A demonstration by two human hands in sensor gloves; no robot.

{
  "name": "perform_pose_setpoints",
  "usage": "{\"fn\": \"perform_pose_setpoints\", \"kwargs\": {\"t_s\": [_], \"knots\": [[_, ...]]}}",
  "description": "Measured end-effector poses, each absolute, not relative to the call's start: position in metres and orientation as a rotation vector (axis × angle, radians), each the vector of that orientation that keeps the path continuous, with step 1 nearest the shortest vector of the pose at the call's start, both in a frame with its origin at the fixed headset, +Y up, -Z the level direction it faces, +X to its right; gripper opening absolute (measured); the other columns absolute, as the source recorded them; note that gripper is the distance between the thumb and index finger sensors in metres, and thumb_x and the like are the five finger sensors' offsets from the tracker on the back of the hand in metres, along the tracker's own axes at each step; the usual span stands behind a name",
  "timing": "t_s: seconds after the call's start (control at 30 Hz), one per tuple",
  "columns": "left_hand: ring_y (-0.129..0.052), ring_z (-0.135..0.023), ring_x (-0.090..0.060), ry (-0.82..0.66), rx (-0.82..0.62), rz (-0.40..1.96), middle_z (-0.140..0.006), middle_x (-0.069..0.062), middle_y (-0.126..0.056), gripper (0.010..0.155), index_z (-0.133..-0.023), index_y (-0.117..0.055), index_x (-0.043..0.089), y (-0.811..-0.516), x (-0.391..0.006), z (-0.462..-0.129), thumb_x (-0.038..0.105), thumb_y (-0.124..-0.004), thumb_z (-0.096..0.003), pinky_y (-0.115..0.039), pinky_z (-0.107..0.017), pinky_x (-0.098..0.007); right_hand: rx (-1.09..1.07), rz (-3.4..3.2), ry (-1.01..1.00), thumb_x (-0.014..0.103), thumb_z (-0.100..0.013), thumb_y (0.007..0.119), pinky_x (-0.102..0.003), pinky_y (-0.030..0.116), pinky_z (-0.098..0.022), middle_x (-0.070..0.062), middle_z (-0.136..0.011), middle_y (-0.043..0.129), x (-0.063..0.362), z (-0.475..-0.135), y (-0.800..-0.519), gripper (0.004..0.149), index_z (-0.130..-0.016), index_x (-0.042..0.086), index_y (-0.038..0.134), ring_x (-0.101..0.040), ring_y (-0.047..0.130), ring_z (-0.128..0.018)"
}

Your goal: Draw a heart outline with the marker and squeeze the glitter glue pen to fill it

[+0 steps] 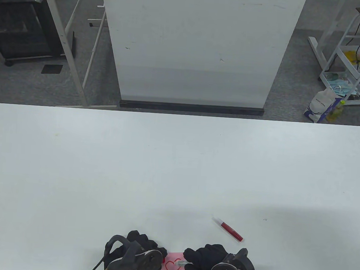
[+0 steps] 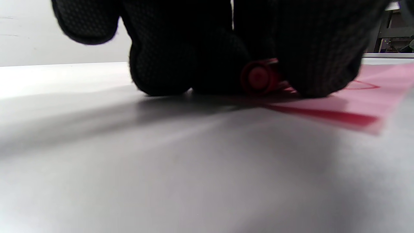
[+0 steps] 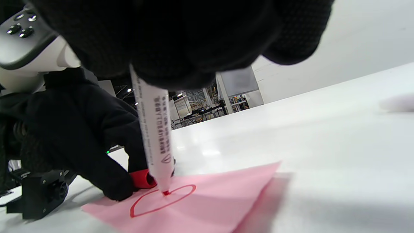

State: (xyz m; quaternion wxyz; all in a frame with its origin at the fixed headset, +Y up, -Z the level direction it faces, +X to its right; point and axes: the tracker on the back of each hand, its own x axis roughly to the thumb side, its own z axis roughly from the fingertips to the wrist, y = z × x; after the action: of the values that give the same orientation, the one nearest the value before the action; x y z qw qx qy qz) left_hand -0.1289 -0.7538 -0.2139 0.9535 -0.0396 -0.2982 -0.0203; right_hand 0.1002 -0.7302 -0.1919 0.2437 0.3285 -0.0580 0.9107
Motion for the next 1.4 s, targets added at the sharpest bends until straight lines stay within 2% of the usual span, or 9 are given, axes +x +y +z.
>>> {"fn": "perform_pose_setpoints", "kwargs": {"t_s": [0.27,0.47,0.7,0.93,1.23,1.4], "knots": [[-0.098,-0.066,-0.027,-0.578,-0.073,0.048,-0.075,0.002,-0.101,0.049,-0.083,-0.09,0.03,-0.746,-0.131,-0.212,0.05,-0.091,-0.0388,-0.066,-0.065,-0.063,0.675,2.274,-0.1,0.045,-0.041,0.083,-0.047,0.082,-0.049,-0.007,-0.049,0.101,0.127,-0.207,-0.726,0.045,-0.079,0.022,0.09,-0.019,0.098,-0.03],[-0.096,-0.07,-0.028,-0.594,0.017,0.108,-0.077,0.003,-0.1,0.048,-0.084,-0.089,0.03,-0.731,-0.136,-0.204,0.049,-0.09,-0.0393,-0.065,-0.065,-0.064,0.584,2.114,-0.046,0.045,-0.042,0.083,-0.047,0.082,-0.049,-0.007,-0.05,0.101,0.141,-0.211,-0.725,0.045,-0.079,0.022,0.089,-0.019,0.098,-0.032],[-0.096,-0.071,-0.028,-0.608,0.098,0.194,-0.078,0.003,-0.099,0.048,-0.083,-0.089,0.03,-0.721,-0.14,-0.199,0.048,-0.09,-0.0393,-0.066,-0.065,-0.063,0.622,2.114,-0.046,0.046,-0.042,0.083,-0.047,0.082,-0.05,-0.007,-0.051,0.102,0.138,-0.208,-0.724,0.045,-0.079,0.022,0.089,-0.019,0.099,-0.032],[-0.096,-0.071,-0.028,-0.643,0.102,0.214,-0.078,0.003,-0.099,0.048,-0.083,-0.089,0.03,-0.721,-0.132,-0.195,0.048,-0.09,-0.0396,-0.065,-0.066,-0.064,0.618,2.115,0.011,0.045,-0.042,0.083,-0.047,0.082,-0.05,-0.007,-0.054,0.102,0.137,-0.209,-0.731,0.046,-0.08,0.022,0.089,-0.02,0.1,-0.035],[-0.089,-0.08,-0.031,-0.657,0.073,0.184,-0.087,-0.001,-0.091,0.047,-0.09,-0.082,0.027,-0.72,-0.123,-0.192,0.043,-0.08,-0.0452,-0.059,-0.069,-0.068,0.61,2.094,0.119,0.046,-0.041,0.084,-0.049,0.08,-0.051,-0.008,-0.058,0.102,0.136,-0.214,-0.741,0.048,-0.082,0.021,0.088,-0.023,0.101,-0.04],[-0.087,-0.08,-0.032,-0.654,0.054,0.151,-0.089,-0.002,-0.089,0.047,-0.091,-0.08,0.026,-0.719,-0.124,-0.194,0.038,-0.074,-0.046,-0.058,-0.069,-0.069,0.689,2.176,0.092,0.045,-0.04,0.084,-0.049,0.08,-0.052,-0.008,-0.058,0.103,0.128,-0.211,-0.736,0.049,-0.082,0.019,0.088,-0.023,0.102,-0.04]]}}
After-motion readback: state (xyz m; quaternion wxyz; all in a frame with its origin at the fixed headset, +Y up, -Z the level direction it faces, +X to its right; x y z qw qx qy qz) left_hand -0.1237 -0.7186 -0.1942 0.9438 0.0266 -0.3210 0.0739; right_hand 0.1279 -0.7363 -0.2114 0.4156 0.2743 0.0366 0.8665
